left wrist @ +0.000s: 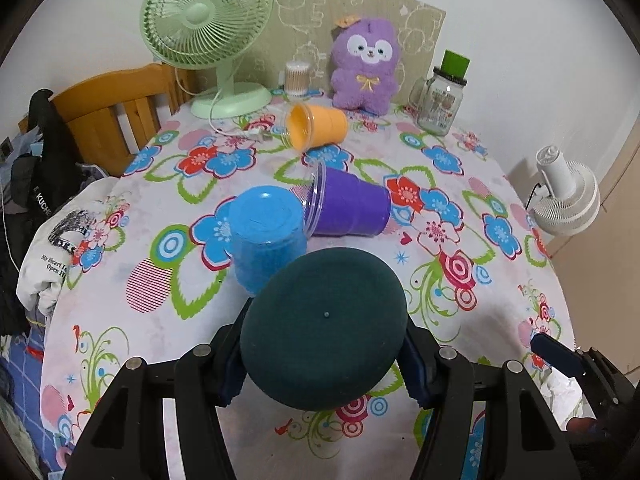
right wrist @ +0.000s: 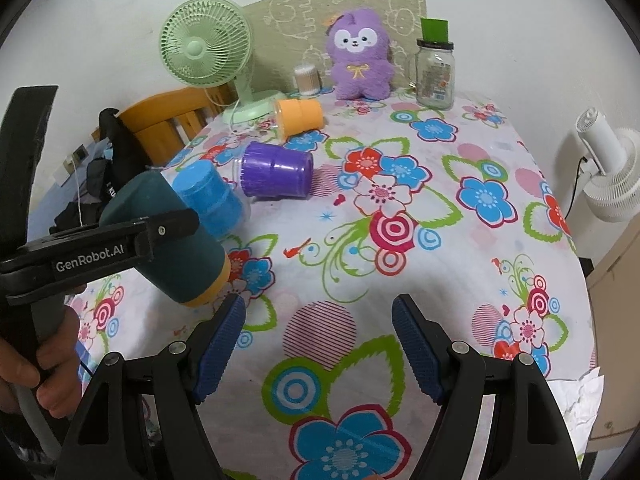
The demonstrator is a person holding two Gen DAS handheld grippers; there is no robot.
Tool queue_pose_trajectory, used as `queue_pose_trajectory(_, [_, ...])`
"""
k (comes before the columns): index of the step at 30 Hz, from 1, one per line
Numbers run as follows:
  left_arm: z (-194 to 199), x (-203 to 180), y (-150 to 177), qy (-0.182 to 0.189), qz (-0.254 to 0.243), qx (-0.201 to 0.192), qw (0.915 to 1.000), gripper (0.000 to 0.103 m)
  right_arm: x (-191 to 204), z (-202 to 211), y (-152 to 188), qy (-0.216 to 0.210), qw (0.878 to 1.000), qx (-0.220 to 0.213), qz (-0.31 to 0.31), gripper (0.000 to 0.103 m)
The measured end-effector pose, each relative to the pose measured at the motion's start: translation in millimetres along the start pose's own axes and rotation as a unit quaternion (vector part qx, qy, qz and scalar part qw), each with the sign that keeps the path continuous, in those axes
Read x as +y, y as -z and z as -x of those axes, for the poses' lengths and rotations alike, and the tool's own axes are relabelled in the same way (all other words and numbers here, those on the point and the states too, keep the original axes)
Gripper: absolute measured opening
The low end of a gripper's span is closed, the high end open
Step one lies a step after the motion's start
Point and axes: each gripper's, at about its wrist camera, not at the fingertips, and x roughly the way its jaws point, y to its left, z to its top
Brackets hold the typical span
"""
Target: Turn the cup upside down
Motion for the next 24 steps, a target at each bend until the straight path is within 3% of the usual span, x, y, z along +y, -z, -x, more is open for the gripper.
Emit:
queue_pose_trajectory(6, [11.7,2.8,5.0,-0.001,0.003,-0.034,0.9994,0.065,6.8,1.3,0.8,0.000,1.000,0.001,0.007,0.078])
queue_pose_trajectory(11, [11.2,3.1,9.0,-0.005,0.000,-0.018,0.9998,0.065,9.7,3.8,2.3,0.004,1.000,0.001,0.013,0.078])
queue_pose_trajectory(14, [14.0,1.8,10.3,-0.001,0.000,-0.017,0.9999,0.078,9.8,4.9,2.3,0.008,1.000,0.000,0.011,0.078])
queue_pose_trajectory(24, [24.9,5.2,8.4,0.004,0.010,-0.030,0.9995,0.082,10.6,6.3,2.3,0.009,1.000,0.000,0.013,0.078])
